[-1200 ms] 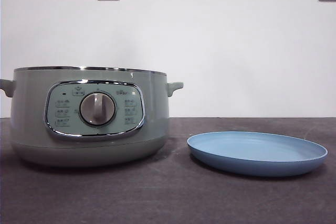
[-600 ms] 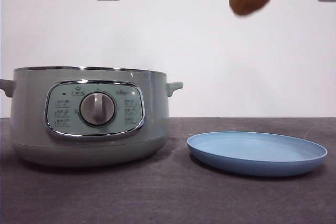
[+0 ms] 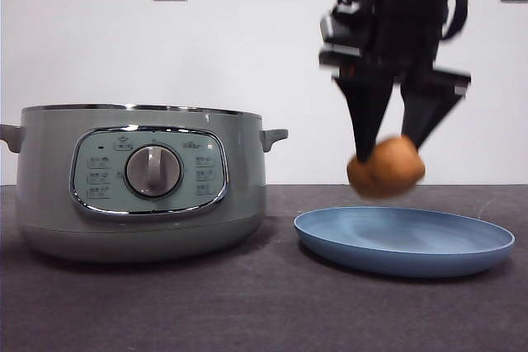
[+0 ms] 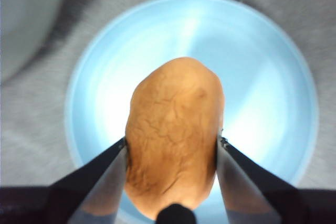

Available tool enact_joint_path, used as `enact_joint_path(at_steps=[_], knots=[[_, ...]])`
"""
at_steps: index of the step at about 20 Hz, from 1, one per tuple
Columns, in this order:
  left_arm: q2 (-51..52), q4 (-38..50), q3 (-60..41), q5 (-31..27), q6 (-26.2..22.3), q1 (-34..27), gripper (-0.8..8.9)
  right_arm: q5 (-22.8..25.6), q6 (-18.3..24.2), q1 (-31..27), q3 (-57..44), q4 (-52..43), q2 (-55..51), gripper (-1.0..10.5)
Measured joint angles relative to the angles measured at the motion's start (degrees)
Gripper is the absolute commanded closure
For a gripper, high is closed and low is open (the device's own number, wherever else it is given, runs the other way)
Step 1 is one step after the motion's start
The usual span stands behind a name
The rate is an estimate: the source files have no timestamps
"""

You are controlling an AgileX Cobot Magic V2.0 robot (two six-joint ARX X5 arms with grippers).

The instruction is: Take the potato out from the steamer,put the potato on the plate,close the lid

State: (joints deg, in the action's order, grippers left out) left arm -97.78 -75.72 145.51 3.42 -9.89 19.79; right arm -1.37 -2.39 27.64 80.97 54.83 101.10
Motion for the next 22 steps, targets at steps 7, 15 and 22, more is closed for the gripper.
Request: enact_joint_path(at_steps=[7, 15, 22], knots=[[0.0, -0.4, 0.0, 0.0, 0.0, 0.0, 8.21, 0.0, -0.9, 0.0, -9.6, -9.9, -0.2, 9.3], [0.0, -0.6, 0.0, 0.0, 0.0, 0.0, 8.21, 0.0, -2.6, 0.0, -10.0, -9.6, -0.1, 4.1], [0.0, -0.6, 0.0, 0.2, 0.0, 0.0, 8.21, 0.0, -3.1, 0.0, -10.2, -8.2, -8.2, 4.1]])
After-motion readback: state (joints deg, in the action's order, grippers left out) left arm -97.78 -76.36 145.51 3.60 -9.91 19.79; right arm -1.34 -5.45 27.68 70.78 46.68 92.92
